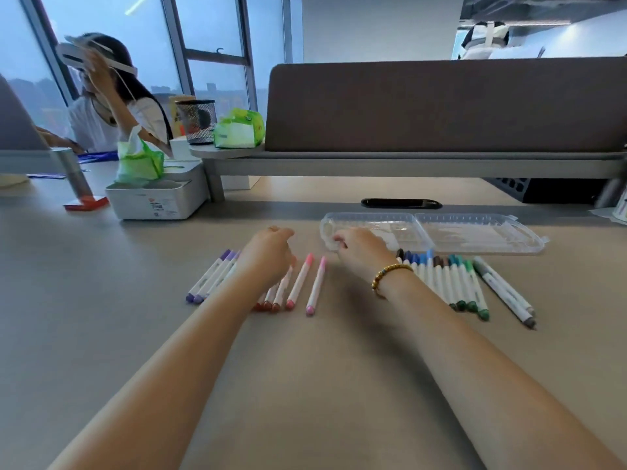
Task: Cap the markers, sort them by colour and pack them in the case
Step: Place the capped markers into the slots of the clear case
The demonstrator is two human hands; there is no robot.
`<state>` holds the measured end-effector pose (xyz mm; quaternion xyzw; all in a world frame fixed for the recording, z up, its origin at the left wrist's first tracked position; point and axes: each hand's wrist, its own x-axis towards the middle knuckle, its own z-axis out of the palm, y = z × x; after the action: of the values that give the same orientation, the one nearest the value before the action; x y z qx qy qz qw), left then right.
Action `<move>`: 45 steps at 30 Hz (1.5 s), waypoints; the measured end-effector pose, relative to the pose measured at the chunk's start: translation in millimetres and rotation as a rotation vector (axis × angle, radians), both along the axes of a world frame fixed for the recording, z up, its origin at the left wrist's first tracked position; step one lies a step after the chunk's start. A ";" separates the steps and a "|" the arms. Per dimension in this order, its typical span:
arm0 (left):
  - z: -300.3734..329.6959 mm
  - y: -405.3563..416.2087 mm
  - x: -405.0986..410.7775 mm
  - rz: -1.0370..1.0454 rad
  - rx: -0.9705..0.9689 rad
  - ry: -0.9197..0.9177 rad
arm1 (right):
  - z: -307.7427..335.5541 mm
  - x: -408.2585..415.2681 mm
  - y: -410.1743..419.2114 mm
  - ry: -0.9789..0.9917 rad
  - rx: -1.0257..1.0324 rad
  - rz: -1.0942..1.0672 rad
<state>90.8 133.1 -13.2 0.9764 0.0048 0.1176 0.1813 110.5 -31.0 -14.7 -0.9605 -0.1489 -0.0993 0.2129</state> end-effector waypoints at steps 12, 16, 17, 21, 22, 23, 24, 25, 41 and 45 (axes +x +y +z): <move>-11.8 112.3 -2.1 0.349 -0.076 0.336 | -10.3 -13.7 99.4 0.121 -0.033 0.100; -12.5 120.1 -5.9 0.296 -0.048 0.348 | -9.4 -22.6 105.5 0.133 0.038 0.086; -12.2 122.4 -8.1 0.292 -0.047 0.347 | -8.4 -25.0 109.9 0.132 0.044 0.113; -9.2 128.8 -13.2 0.277 -0.109 0.357 | -10.3 -26.9 137.9 0.107 0.092 0.186; -8.8 130.4 -13.3 0.272 -0.122 0.364 | -11.8 -26.5 146.1 0.109 0.094 0.187; -9.1 131.7 -12.8 0.268 -0.129 0.367 | -13.5 -26.0 153.0 0.104 0.089 0.189; -9.5 132.0 -12.2 0.269 -0.126 0.374 | -14.9 -25.6 158.8 0.098 0.072 0.184; -10.0 131.1 -11.6 0.270 -0.113 0.380 | -16.1 -24.4 163.4 0.081 0.051 0.176; -9.6 135.8 -9.1 0.277 -0.004 0.443 | -4.9 -15.6 168.2 0.122 -0.314 0.034; -10.9 136.2 -10.2 0.276 0.044 0.428 | 0.2 -14.7 174.9 0.199 -0.339 0.043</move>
<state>80.6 269.3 -24.1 0.9728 0.1737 -0.0683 0.1372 95.9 143.9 -14.5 -0.9843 -0.1623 0.0274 0.0637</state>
